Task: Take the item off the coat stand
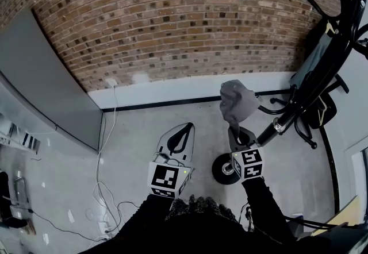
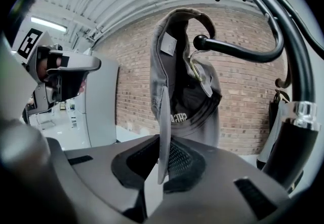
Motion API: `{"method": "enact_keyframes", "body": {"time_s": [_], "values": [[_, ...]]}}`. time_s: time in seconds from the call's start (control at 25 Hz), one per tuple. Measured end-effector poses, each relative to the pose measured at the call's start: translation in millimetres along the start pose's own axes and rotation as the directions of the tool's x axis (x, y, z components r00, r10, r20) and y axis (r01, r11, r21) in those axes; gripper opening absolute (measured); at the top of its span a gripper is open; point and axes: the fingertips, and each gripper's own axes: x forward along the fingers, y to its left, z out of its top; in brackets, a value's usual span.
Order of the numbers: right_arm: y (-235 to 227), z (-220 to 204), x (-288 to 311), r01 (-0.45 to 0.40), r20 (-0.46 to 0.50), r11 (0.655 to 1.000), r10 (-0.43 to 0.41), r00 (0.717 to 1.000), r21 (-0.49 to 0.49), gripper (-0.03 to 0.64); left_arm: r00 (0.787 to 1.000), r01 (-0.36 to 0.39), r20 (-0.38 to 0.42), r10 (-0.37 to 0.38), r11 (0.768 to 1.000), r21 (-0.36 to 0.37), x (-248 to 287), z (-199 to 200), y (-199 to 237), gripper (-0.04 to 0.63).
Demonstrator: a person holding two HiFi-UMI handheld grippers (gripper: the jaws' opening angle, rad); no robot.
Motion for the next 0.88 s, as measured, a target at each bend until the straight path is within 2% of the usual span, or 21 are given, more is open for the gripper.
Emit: {"method": "enact_keyframes", "body": {"time_s": [0.56,0.88], "values": [[-7,61,20,-0.003,0.025,1.000,0.003,1.000,-0.027,0.025,0.999,-0.040,0.001,0.040,0.999,-0.002,-7,1,20,0.006],[-1,73,28,-0.040,-0.021,0.997,0.039,0.999,-0.063,0.025,0.999,-0.050,0.001,0.050,0.999,-0.007,-5,0,23,0.006]]}}
